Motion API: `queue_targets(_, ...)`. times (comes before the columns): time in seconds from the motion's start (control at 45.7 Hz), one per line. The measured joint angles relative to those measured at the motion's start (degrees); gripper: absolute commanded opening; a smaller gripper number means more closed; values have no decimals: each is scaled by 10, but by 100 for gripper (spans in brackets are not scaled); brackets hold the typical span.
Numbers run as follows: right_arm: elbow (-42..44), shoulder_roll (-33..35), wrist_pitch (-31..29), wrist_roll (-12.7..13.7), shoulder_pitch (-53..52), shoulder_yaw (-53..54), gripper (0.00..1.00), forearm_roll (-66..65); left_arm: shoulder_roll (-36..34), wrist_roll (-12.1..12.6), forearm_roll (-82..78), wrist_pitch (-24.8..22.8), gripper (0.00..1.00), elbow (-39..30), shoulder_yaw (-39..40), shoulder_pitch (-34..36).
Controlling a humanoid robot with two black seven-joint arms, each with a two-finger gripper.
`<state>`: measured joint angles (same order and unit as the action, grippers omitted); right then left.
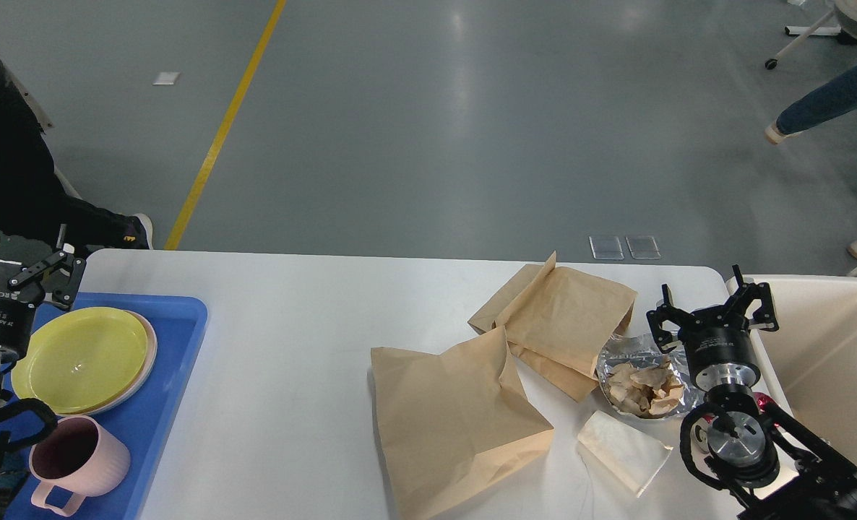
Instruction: Tidy desktop
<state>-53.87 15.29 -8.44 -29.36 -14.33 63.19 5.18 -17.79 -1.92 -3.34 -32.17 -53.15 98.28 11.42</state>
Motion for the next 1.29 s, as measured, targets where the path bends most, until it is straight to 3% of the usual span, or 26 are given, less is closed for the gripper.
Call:
queue_targets(0.919, 2, 0, 0, 0, -1, 0, 100, 0, 14, -3, 23, -11, 96, 7, 8, -22)
queue_targets(1.291, 2, 0, 0, 0, -1, 0, 100, 0, 17, -1, 17, -4, 96, 50, -19, 3)
